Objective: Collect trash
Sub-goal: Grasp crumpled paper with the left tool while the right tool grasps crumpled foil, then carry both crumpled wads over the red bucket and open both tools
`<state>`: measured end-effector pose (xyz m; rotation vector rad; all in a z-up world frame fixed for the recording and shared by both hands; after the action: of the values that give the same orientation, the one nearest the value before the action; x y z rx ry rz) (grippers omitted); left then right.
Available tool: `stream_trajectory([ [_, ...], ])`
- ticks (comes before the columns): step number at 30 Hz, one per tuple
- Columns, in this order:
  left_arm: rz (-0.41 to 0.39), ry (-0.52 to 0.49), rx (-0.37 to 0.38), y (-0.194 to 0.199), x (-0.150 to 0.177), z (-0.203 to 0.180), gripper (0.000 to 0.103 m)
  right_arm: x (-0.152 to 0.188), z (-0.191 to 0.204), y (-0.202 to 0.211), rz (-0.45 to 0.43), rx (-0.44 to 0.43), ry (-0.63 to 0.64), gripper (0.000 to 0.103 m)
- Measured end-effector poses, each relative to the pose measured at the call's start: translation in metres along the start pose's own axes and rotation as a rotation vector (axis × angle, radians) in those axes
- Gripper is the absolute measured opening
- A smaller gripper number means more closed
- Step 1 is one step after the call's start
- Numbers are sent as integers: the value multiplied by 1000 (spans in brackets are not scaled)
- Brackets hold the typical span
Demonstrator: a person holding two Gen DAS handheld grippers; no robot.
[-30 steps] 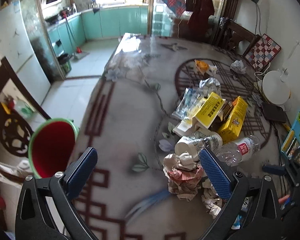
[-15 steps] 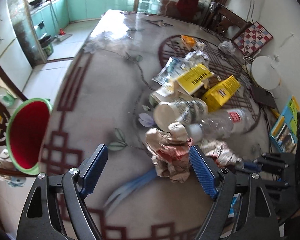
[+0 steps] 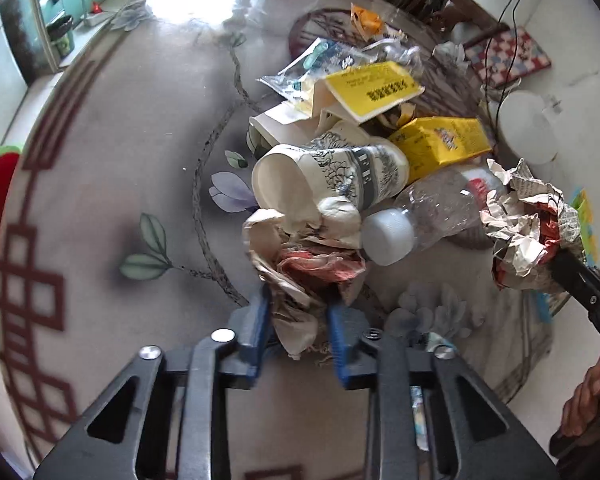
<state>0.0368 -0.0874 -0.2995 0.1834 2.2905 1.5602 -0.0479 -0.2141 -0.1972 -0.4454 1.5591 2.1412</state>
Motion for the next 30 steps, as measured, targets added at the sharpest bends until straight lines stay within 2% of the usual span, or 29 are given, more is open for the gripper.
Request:
stream_trajectory([
  [1,-14,-15,-19,6,0,2,10,-4,3,5,-15,3,1,8],
  [7,-153,-83,-85,61,-11,13,10,-24,30,21,-71,13,21,8],
  [12,-234,-127,-122,95,-23,28,10,-42,60,18,-93,29,31,8],
  [15,-239,-159,-142,103,-30,40,10,-48,78,10,-97,37,26,8],
  [22,-228,-142,-138,118,-35,91,10,-57,128,-12,-91,42,20,8],
  [30,-236,-69,-194,132,-42,166,10,-76,210,-58,-73,-30,103,8],
])
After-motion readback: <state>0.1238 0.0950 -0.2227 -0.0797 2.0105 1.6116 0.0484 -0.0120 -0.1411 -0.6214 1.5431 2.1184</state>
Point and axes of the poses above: each gripper's, at about its wrist camera, not at the fingertips, and y roughly against the way its jaws point, z to its left, x to its underside, the point moved 10 cm from there along -y, roughly the way its jaws point, and after that the axes turned 3 degrees about z, right-handed, at the moved point
